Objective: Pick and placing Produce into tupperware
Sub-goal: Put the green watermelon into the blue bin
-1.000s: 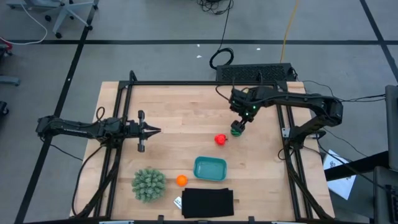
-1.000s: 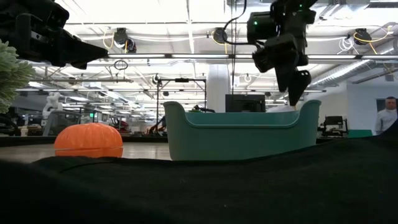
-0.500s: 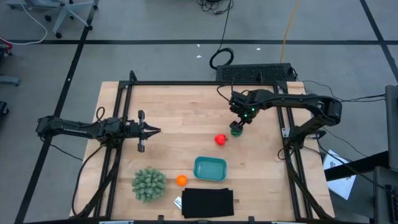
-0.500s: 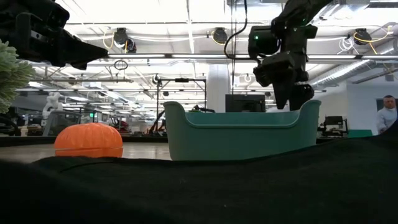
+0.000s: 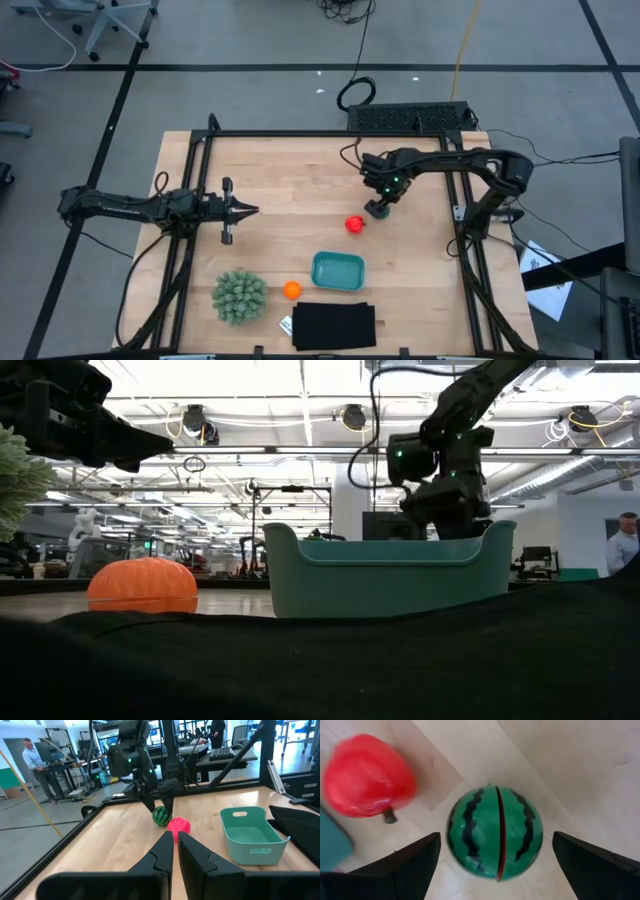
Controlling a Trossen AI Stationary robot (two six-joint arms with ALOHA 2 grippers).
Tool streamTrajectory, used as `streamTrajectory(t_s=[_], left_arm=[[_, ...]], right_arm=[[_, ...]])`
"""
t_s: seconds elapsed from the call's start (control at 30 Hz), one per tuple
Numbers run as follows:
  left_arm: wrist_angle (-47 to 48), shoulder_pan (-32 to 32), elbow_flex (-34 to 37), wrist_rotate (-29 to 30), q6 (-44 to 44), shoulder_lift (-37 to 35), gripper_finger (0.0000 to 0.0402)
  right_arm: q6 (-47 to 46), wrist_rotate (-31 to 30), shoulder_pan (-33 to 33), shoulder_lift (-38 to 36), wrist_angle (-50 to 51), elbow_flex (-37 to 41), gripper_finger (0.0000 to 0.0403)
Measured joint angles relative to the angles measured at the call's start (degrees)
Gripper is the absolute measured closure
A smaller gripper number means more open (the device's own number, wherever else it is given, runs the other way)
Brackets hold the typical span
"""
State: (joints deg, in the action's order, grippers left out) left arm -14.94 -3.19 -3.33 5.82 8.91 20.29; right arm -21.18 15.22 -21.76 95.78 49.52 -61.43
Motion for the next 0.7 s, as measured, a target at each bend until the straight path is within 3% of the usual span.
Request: streamTrajectory(t_s=[0.47,0.7], left_arm=[[0.21,0.00,0.00,0.02,-0.01,0.00,0.0371],[0.20,-0.01,0.00,0.04,-0.07,0.01,0.0371]], right_arm=[[3.91,-0.04,0.08,2.51,-0.02,0.00,0.0030],[4.34,-0.04,0.11,2.13,0.20,-0.04,0.0073]])
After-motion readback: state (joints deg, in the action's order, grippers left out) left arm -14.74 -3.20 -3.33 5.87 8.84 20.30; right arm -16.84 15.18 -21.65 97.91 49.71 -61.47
